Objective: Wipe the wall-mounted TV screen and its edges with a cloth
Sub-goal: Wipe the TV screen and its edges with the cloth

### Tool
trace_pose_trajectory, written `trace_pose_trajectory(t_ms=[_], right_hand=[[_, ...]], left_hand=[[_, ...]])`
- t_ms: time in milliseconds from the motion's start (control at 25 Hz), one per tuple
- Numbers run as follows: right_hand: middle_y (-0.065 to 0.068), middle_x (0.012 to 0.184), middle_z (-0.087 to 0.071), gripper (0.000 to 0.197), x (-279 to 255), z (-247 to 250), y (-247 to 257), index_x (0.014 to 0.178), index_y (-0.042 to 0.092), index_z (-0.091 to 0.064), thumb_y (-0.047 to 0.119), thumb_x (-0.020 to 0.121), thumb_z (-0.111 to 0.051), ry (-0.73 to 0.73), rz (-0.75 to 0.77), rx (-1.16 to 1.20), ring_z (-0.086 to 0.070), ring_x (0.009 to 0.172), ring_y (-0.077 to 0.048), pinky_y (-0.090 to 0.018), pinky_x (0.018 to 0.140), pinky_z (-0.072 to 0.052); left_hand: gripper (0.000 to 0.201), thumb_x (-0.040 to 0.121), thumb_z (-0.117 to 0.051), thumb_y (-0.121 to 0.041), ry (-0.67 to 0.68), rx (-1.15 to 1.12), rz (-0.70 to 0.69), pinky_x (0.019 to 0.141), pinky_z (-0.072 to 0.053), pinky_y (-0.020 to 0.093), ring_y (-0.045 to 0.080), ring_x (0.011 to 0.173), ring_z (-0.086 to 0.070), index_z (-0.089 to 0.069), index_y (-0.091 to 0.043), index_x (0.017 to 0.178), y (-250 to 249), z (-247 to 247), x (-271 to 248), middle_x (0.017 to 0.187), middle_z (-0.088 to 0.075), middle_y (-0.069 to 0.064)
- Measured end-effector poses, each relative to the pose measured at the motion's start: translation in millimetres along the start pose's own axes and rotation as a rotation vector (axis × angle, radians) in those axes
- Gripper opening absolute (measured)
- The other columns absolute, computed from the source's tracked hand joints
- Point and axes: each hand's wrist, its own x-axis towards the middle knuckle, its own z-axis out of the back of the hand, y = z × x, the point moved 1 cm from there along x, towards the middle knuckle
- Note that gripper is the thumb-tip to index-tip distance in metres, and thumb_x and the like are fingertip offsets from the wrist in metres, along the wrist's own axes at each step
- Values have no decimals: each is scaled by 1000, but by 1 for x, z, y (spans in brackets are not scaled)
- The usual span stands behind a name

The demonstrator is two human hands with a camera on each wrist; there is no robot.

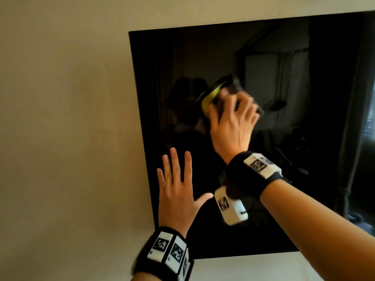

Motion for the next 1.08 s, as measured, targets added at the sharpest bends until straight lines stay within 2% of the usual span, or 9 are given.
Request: trace_pose_trajectory(t_ms=[80, 200, 240, 360, 520, 640, 800, 920, 1080], right_hand=[[-14, 117, -49, 38, -3, -2, -4, 120, 20, -50, 45, 91, -51, 52, 174, -29, -39, 99, -30, -39, 81, -29], [-14, 119, -47, 40, 19, 5, -7, 120, 18, -51, 46, 92, -47, -51, -137, 10, -39, 102, -29, -39, 83, -29], [-14, 119, -46, 41, 14, 3, -1, 121, 18, -50, 46, 92, -47, -41, -136, -1, -37, 101, -27, -37, 83, -27], [-14, 117, -48, 39, -5, -4, 9, 122, 21, -48, 45, 92, -50, 44, 173, -36, -38, 97, -28, -36, 81, -27], [-14, 119, -47, 40, -2, -6, 28, 121, 19, -51, 45, 91, -50, -23, -53, 26, -35, 99, -25, -37, 82, -27], [-13, 115, -50, 40, -26, -19, 53, 121, 20, -53, 45, 91, -51, 84, 254, -20, -40, 95, -29, -39, 78, -31], [-14, 117, -50, 39, -2, -16, 53, 122, 19, -52, 45, 92, -49, 21, 148, 14, -43, 97, -31, -38, 81, -31], [-14, 116, -50, 41, -20, -20, 57, 126, 20, -50, 46, 95, -45, 141, 464, -55, -44, 95, -32, -42, 78, -36], [-14, 116, -50, 41, -3, -17, 59, 125, 20, -51, 47, 94, -45, 114, 334, -22, -45, 95, -32, -41, 78, -32]], left_hand=[[114, 70, -56, -76, -8, -5, 0, 112, -28, 59, 42, 146, -14, -17, -10, 154, 0, 0, 1, 159, -12, 25], [116, 70, -60, -73, -33, -32, -22, 114, -18, 56, 40, 147, -6, -9, -13, 155, 2, -1, 1, 161, -2, 21], [116, 70, -62, -71, -37, -42, -22, 114, -17, 55, 40, 147, -6, -7, -14, 156, 4, -2, -3, 161, -2, 21], [117, 69, -67, -68, -41, -65, 11, 112, -18, 54, 44, 146, -6, -7, -18, 156, 13, -6, -21, 161, -3, 21], [119, 64, -69, -69, 31, -34, -14, 113, -24, 54, 41, 146, -14, -12, -18, 156, 16, -16, -40, 161, -8, 19], [116, 66, -68, -68, 41, -50, -7, 112, -23, 53, 41, 146, -16, -14, -19, 155, 16, -19, -42, 162, -10, 17], [114, 68, -69, -68, 10, -70, -30, 114, -21, 52, 37, 147, -13, -14, -19, 155, 22, -22, -45, 162, -9, 15], [112, 68, -69, -68, 15, -55, -37, 113, -27, 54, 37, 147, -15, -18, -18, 155, 24, -22, -44, 162, -12, 15], [111, 70, -68, -68, 16, -64, -39, 114, -27, 53, 37, 147, -16, -18, -18, 155, 23, -22, -45, 161, -13, 16]])
